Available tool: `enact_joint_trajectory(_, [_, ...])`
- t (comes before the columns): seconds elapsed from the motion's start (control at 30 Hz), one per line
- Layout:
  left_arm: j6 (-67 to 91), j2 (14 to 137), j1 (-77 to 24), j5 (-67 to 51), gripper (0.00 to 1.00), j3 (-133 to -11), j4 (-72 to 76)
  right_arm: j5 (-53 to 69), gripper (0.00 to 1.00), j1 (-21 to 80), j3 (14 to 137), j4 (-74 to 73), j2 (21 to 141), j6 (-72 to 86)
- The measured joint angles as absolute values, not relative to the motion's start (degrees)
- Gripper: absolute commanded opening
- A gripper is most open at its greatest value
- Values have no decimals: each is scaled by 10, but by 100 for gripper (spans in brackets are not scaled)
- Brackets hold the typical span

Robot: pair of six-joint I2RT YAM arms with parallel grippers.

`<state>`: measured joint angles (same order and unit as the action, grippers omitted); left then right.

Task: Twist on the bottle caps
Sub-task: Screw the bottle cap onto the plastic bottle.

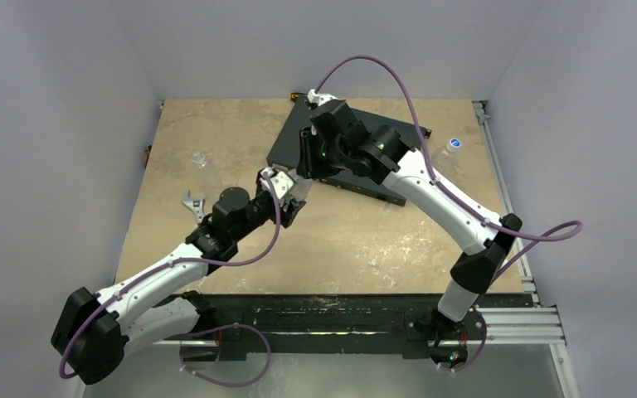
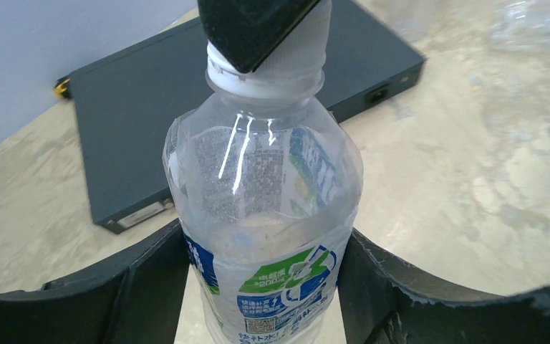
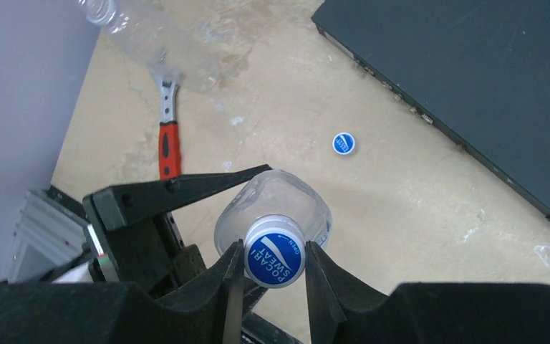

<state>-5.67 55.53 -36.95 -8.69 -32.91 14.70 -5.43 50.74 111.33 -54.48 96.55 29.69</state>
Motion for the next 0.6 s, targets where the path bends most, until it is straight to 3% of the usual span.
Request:
enact_joint_trajectory(0.13, [-87, 590, -395, 9, 0, -329, 165, -81, 23, 504, 1115, -535, 990, 342])
enact_joint_trajectory(0.2, [-94, 592, -402, 34, 0, -329, 167, -86, 41, 504, 1119, -535, 991, 357])
enact_joint_trajectory(0.23, [-95, 591, -404, 39, 0, -329, 170, -88, 57, 504, 1125, -538, 991, 361])
enact_joint_trajectory(0.37, [-86, 568, -405, 31, 0, -340, 179, -91, 93, 510, 1166, -564, 989, 373])
enact_joint_trajectory(0.4, [-81, 557, -404, 19, 0, -348, 174, -92, 98, 510, 1174, -567, 984, 372])
enact_joint_trajectory(0.6, [-46, 527, -373, -105, 0, -368, 120, -94, 98, 518, 1150, -573, 892, 330])
